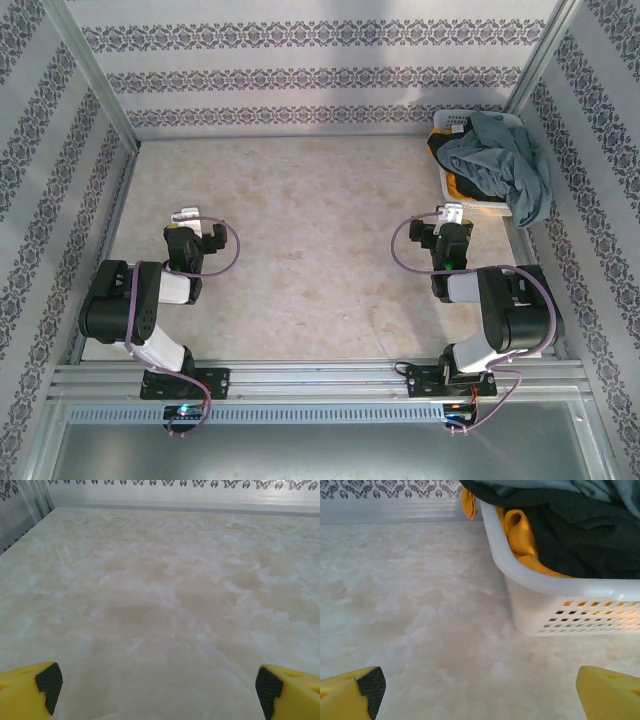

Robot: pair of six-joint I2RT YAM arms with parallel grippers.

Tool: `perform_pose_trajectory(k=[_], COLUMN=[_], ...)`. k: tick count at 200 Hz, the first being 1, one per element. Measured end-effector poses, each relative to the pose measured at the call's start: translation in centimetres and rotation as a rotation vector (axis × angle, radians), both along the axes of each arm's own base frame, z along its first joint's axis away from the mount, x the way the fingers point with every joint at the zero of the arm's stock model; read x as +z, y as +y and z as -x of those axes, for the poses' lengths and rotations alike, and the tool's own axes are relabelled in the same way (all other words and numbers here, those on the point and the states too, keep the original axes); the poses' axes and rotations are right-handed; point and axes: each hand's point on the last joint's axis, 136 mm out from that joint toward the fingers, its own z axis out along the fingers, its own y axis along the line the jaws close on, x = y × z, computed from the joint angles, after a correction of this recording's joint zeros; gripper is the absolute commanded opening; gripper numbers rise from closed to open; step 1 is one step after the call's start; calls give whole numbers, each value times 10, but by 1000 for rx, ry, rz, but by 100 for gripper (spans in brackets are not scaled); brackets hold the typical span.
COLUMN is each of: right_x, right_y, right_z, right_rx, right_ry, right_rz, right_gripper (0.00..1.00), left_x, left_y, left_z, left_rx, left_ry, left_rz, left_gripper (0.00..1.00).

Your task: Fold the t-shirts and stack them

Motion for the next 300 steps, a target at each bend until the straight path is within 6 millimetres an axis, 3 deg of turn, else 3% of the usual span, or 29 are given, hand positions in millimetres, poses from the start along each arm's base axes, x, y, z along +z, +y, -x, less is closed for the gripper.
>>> perform_pose_trajectory(k=[129,149,161,165,175,184,190,204,211,230,242,256,279,300], right_x=[1,7,34,52,109,166,207,271,289,323,315,285,218,156], right_y=[0,9,27,33,47,48,41,17,3,-26,-39,-61,-95,-108], right_z=[0,3,-2,-8,-25,-37,-42,-43,-45,-62,-74,-85,-99,-103], right_rx=[0,-8,18,28,59,57,46,-13,-70,-216,-281,-375,-518,-598], right_ry=[-3,31,46,30,-34,-122,-195,-296,-297,-267,-207,-85,123,294], right_rz=[1,51,71,57,-7,-100,-165,-254,-278,-329,-365,-415,-476,-531], right_gripper=[98,98,98,98,98,98,98,98,98,93,89,88,88,88], left_x=[0,5,22,34,69,105,130,190,210,233,233,224,209,202], left_y=[1,2,-7,-13,-25,-30,-28,-22,-18,-26,-52,-92,-147,-172], left_z=[0,6,11,11,7,1,-2,-7,-10,-29,-48,-56,-43,-30], left_rx=[3,29,28,22,26,60,92,118,114,80,18,-76,-201,-259], left_ry=[0,2,1,-16,-65,-99,-128,-252,-289,-254,-174,-64,89,160], left_rz=[-1,-22,-60,-62,-34,66,136,325,419,570,625,672,724,763], left_gripper=[100,100,100,100,100,100,100,100,100,100,100,100,100,94])
